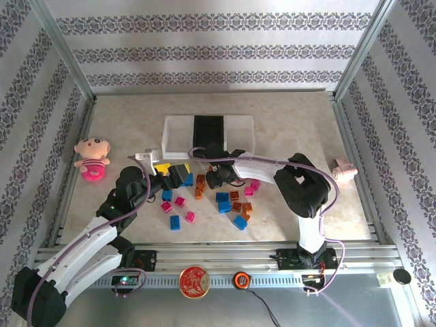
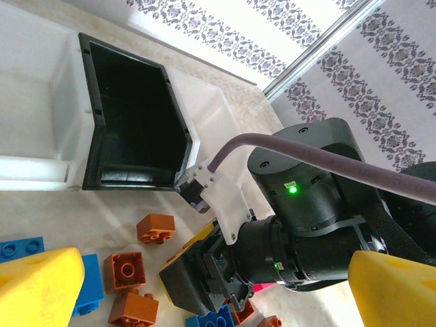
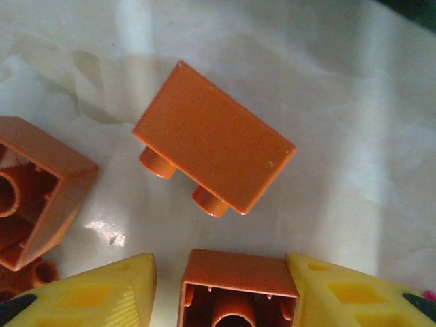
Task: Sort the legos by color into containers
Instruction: Pick up the lego from the center of the table, then place the lego in the container.
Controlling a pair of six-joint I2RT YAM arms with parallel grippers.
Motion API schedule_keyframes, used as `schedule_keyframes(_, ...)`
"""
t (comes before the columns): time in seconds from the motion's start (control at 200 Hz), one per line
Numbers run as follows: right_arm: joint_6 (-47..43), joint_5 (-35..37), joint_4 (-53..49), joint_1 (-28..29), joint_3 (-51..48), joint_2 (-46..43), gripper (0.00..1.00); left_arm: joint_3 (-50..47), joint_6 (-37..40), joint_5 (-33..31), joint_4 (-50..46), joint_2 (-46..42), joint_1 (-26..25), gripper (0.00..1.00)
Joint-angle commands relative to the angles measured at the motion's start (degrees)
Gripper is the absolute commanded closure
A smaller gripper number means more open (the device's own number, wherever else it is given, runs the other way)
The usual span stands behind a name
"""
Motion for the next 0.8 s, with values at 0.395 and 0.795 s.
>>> schedule_keyframes(0.395,-0.31,-0.45,5.13,-5.84,-7.44,-19.06,0.75,0.39,-0.35,-2.23,0.46,-1.08,0.58,0.00)
schedule_keyframes(0.795,-0.20,-1.79,3.28,-16.89,11.98,-4.12,0.75,1.58,0.25,-5.80,-9.62,-2.81,0.60,0.00)
